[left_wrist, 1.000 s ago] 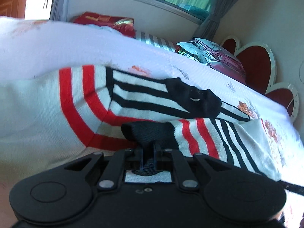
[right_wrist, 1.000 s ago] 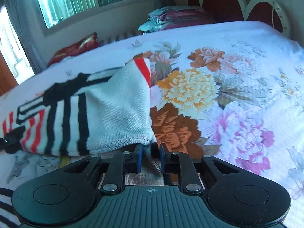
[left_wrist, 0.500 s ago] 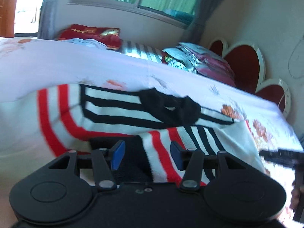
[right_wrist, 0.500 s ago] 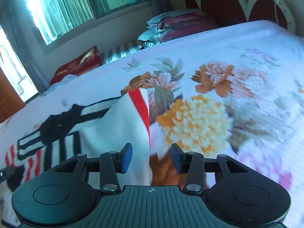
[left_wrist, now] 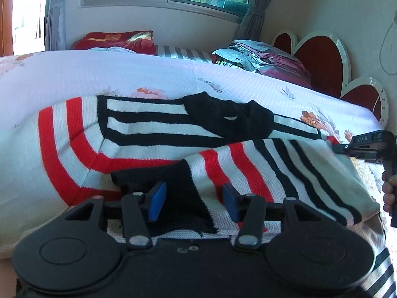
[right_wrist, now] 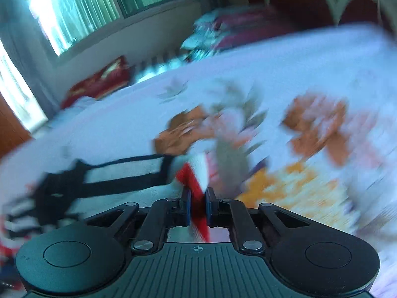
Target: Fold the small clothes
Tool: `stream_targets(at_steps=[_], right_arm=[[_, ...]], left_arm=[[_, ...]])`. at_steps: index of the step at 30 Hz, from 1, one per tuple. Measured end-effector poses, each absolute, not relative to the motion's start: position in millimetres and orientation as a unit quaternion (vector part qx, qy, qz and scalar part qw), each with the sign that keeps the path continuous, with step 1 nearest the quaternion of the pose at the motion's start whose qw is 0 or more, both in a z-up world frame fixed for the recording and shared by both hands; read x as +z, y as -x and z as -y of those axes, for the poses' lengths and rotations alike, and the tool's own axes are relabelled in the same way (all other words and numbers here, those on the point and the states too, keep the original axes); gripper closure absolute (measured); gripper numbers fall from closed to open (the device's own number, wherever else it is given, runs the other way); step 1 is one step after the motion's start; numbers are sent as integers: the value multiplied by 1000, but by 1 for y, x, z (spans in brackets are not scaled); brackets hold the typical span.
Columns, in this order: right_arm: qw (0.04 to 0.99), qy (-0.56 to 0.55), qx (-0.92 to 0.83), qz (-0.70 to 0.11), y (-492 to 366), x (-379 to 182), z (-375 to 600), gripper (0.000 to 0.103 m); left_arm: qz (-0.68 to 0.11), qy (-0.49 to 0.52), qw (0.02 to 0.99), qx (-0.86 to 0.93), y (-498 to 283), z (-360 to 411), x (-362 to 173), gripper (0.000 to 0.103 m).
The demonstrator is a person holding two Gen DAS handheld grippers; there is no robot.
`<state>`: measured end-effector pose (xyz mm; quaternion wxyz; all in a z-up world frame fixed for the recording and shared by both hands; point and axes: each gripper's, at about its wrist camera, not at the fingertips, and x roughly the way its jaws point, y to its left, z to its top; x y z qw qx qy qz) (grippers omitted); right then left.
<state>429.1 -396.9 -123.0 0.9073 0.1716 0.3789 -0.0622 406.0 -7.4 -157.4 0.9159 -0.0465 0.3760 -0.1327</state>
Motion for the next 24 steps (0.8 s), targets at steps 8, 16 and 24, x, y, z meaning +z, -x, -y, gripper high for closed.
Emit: stream_targets(at_steps=[8,16,24], right_arm=[[917,-164,-77,-354,-413,-108,398,91],[921,-124,-21,-370,-413,-104,358,90],[921,-94,-6,-378,-408,-105,336,90]], left_arm=[[-363,61,920,-130,-404,10,-143,54],[-383,39,914,-128,-412,15,-155,49],[-398,53,909,-114,-415,15,-145,48]])
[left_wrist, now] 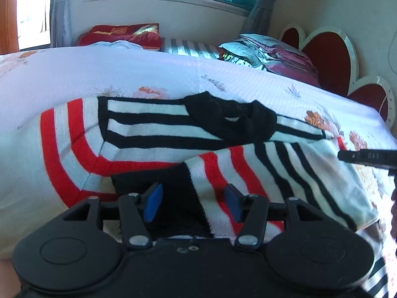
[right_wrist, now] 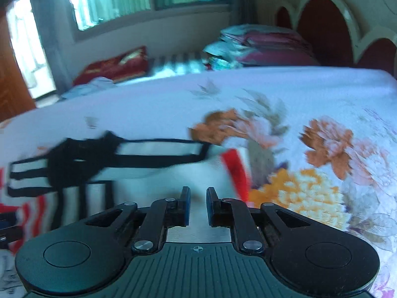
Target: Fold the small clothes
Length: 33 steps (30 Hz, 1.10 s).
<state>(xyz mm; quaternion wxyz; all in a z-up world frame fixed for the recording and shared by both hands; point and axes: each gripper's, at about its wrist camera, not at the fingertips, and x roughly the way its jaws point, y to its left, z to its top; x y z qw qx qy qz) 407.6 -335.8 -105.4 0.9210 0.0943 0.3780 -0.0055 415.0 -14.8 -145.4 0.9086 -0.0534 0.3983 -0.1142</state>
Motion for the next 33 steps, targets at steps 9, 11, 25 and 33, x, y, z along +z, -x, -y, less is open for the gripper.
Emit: stream_targets(at_steps=[9,11,25,33], right_arm=[[914,-57,37,-399,-394,-124,284,89],[913,-53,33,-402,-392,-119,281,89],[917,-17,78,-390,-357,-122,245,57],[920,-27,109,-374,-350,-108,223,57]], left_arm=[[-405,26,907,-114,-415,21,-153,46],[-409,24,905,-113,-416,22,-152,46],[-405,55,910,-75,-393,1,-129,45],[-397,119,910,13,-346,-89,-108,43]])
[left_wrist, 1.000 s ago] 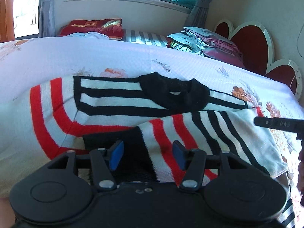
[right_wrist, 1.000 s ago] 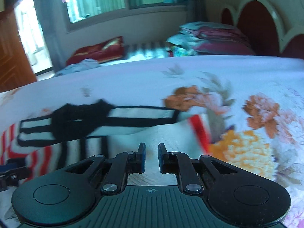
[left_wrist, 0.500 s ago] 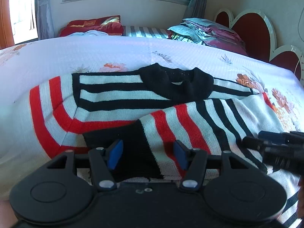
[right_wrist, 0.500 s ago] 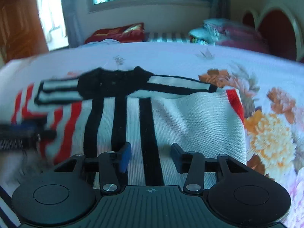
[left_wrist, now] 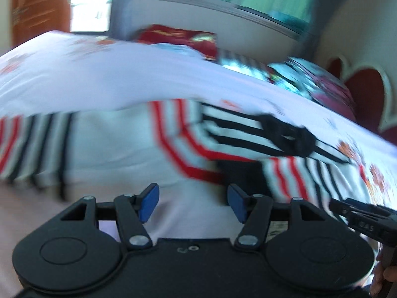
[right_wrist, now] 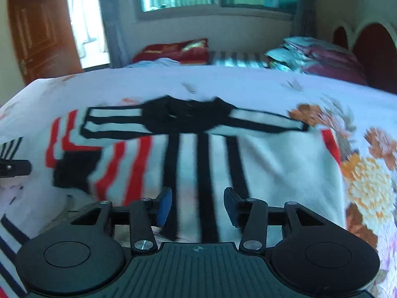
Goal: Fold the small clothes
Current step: 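Grasp the other sleeve's black cuff with the left tool and lift it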
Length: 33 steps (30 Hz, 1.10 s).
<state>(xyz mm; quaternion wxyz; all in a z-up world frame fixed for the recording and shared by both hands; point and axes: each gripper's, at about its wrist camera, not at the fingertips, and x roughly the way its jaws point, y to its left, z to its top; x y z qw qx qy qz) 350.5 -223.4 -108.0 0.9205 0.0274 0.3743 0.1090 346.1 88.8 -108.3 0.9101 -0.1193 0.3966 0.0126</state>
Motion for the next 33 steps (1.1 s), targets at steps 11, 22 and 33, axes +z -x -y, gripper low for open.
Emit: stream_targets(at_steps=[11,22,33], right_arm=[[921,-47,126,-365,-347,-91,157,57],[923,-18,108,-370,-363,-98,106,57],[911,-21,71,-405,-386,-124,111,57]], left_arm=[[-399,226,876,148,-304,-243,-128,43],[-342,340,863,152,-323,-328,-152,45],[-313,336,877,140,-338,-345,-158,97]])
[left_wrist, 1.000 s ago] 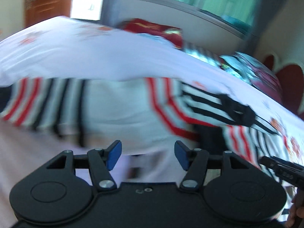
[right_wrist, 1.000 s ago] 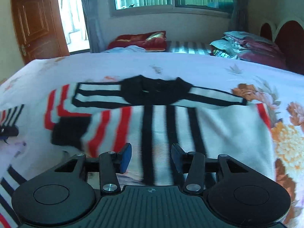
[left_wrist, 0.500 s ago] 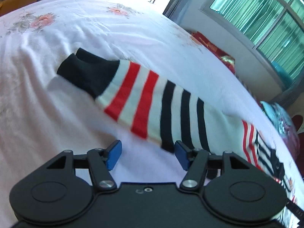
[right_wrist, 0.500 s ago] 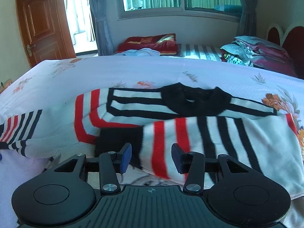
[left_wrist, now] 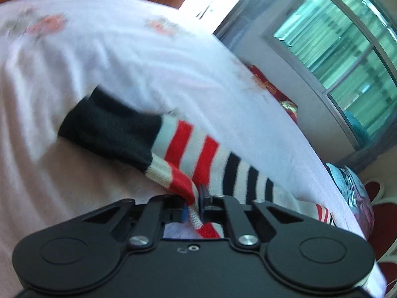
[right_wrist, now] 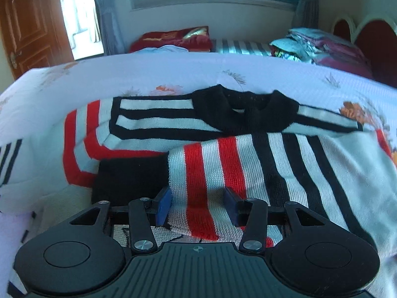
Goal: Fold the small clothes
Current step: 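Grasp the other sleeve's black cuff with the left tool and lift it, then fold the sleeve and side edge across the body with the left tool, then release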
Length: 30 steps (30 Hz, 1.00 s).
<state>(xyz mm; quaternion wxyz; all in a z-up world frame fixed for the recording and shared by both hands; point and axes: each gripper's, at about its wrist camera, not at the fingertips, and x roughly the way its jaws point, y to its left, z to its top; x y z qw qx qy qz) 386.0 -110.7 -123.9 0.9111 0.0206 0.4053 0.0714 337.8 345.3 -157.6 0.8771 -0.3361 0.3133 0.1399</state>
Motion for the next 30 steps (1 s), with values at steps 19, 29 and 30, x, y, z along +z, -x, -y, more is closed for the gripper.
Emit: stream_targets(at_steps=[19,29,30], right_arm=[[926,-101,20,-362,-341,-85,205,57],[918,-150,3,-367,-318,-82,262,57],[917,-153,11,-368,-318,-81,261,57]], left_arm=[[-317,82,906,-267,-413,-17,-89,97],[-344,-44,892,-290,-377,50,-122,32],[-335,-43,897,-285,-373,44,-117,32]])
